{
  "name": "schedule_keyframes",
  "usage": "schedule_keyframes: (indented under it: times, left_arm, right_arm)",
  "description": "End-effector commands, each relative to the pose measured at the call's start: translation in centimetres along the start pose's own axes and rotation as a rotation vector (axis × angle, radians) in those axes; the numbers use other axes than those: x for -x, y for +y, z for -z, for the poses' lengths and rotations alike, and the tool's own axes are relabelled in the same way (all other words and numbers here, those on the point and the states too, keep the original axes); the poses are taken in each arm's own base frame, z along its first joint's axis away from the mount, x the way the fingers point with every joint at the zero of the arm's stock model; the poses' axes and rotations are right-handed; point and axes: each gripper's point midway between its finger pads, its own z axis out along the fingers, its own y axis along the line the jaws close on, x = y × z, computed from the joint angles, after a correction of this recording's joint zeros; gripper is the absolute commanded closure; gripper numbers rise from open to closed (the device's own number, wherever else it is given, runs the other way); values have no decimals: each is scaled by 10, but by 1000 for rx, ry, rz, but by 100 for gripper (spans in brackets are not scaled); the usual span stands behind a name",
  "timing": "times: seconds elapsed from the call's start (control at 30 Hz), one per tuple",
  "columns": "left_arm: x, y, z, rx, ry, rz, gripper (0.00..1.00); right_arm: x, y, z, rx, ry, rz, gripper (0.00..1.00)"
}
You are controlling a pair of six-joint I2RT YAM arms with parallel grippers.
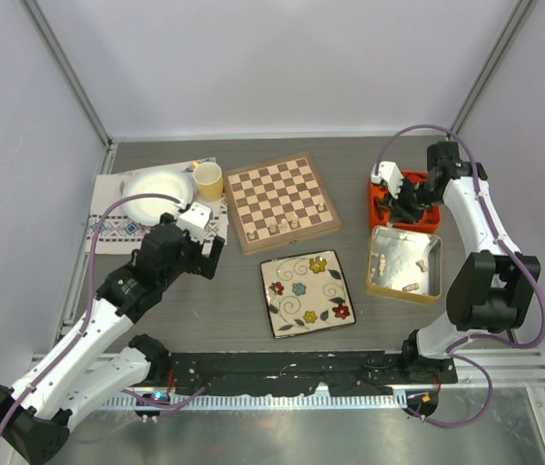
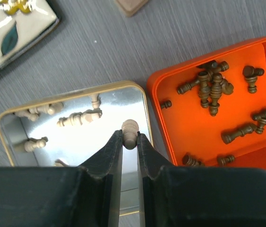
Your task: Set up the chess pieces on the board
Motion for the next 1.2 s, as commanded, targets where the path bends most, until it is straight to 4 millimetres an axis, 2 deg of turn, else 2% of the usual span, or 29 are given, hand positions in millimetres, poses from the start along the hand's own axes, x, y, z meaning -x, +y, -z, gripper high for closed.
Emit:
schedule_keyframes:
  times: [0.0, 0.07, 0.1, 0.17, 0.2, 0.3, 0.4, 0.43, 0.5, 0.6, 0.9, 1.07, 1.17]
  left_arm:
    - [20, 3, 3, 14, -85, 5, 0]
    - [19, 4, 2, 17, -82, 5, 0]
    - [19, 4, 2, 19, -82, 5, 0]
    - [19, 5, 3, 24, -83, 5, 0]
    - [18, 6, 3, 27, -82, 5, 0]
    - [18, 7, 3, 34, -84, 6, 1]
    - [17, 7, 3, 36, -80, 5, 0]
    - [18, 7, 3, 37, -81, 5, 0]
    - [18, 8, 3, 39, -83, 6, 0]
    - [17, 8, 3, 42, -81, 4, 1]
    - [15, 8, 0, 46, -74, 4, 0]
    - [14, 9, -2, 51, -67, 3, 0]
    - [14, 9, -2, 52, -67, 3, 0]
  right_arm:
    - [38, 6, 13, -14, -70, -118, 99]
    - [51, 8, 9, -11, -86, -187, 99]
    - [67, 12, 3, -2, -104, -170, 99]
    - [81, 16, -6, 10, -116, -248, 99]
    - [96, 15, -12, -1, -138, -238, 99]
    - [124, 17, -25, -11, -177, -316, 99]
    - [146, 16, -38, -28, -194, -407, 99]
    - [146, 11, -43, -66, -175, -490, 99]
    - [154, 5, -51, -78, -171, -535, 99]
    - [154, -7, -58, -140, -142, -668, 99]
    - [159, -21, -59, -295, -149, -944, 99]
    - [166, -21, -61, -275, -165, -971, 99]
    - [171, -20, -70, -257, -143, -847, 99]
